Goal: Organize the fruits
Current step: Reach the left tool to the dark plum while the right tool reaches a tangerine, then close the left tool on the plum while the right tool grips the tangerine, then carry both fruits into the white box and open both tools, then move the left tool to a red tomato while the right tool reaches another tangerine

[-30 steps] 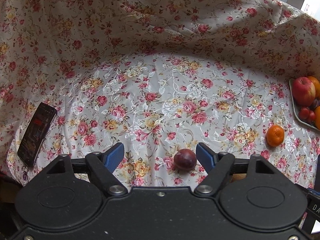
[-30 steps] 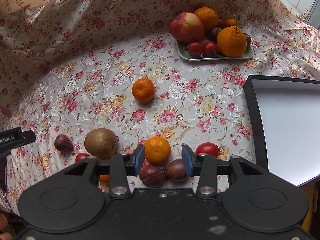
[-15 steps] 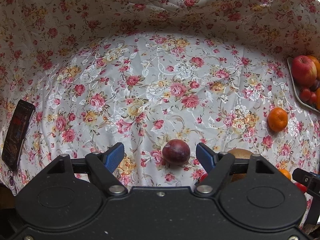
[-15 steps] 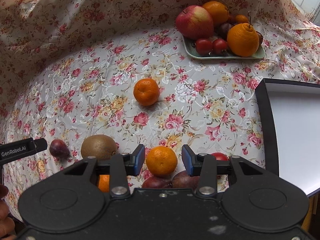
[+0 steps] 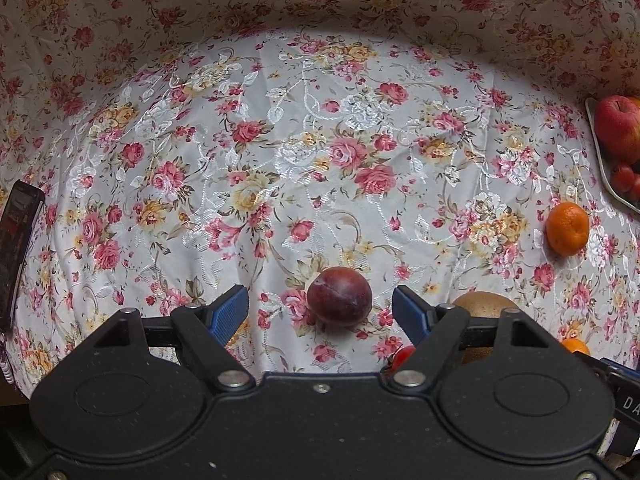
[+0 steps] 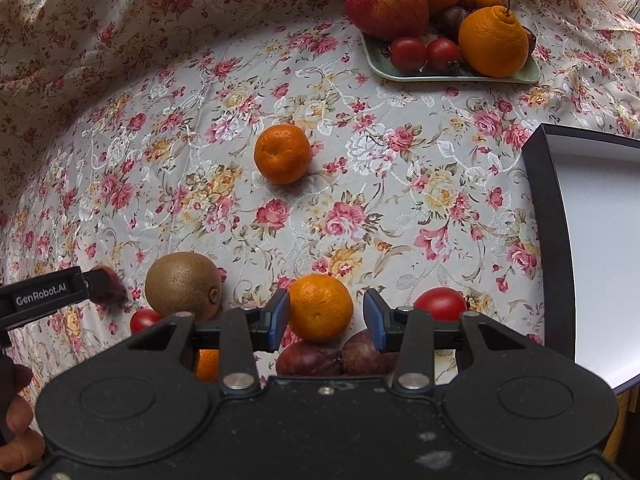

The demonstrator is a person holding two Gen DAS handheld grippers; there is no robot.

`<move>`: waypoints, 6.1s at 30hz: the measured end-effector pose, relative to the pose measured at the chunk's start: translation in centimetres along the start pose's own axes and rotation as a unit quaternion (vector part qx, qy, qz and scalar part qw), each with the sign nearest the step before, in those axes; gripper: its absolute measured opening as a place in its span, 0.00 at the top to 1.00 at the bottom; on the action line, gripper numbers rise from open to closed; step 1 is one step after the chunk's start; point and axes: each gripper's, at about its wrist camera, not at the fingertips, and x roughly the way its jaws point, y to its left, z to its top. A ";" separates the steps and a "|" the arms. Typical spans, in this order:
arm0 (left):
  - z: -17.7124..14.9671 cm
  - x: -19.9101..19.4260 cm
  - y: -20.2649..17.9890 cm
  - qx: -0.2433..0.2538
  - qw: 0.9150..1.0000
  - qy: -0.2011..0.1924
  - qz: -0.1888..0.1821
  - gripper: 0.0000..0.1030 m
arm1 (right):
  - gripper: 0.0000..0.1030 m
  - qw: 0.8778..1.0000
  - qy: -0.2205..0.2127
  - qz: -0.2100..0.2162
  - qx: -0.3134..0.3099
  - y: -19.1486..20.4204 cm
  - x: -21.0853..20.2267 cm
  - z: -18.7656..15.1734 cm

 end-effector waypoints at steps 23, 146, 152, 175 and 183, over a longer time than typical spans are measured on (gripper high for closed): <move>1.6 3.3 -0.8 0.004 1.000 0.028 0.010 0.28 | 0.55 0.999 0.029 -0.012 -0.007 1.0 4.1 0.6; -11.1 -4.9 -36.5 0.261 0.958 -0.009 -0.121 0.54 | 0.58 0.930 -0.113 -0.123 0.326 -36.6 -7.3 -2.6; -10.2 -5.4 -35.0 0.249 0.961 -0.014 -0.121 0.54 | 0.58 0.934 -0.116 -0.114 0.317 -34.9 -7.6 -2.1; -4.8 -5.9 -24.1 0.162 0.982 -0.021 -0.097 0.53 | 0.58 0.966 -0.108 -0.067 0.227 -22.7 -6.7 0.7; -3.1 -5.7 -19.0 0.134 0.988 -0.028 -0.075 0.53 | 0.58 0.978 -0.095 -0.044 0.181 -17.2 -5.5 1.2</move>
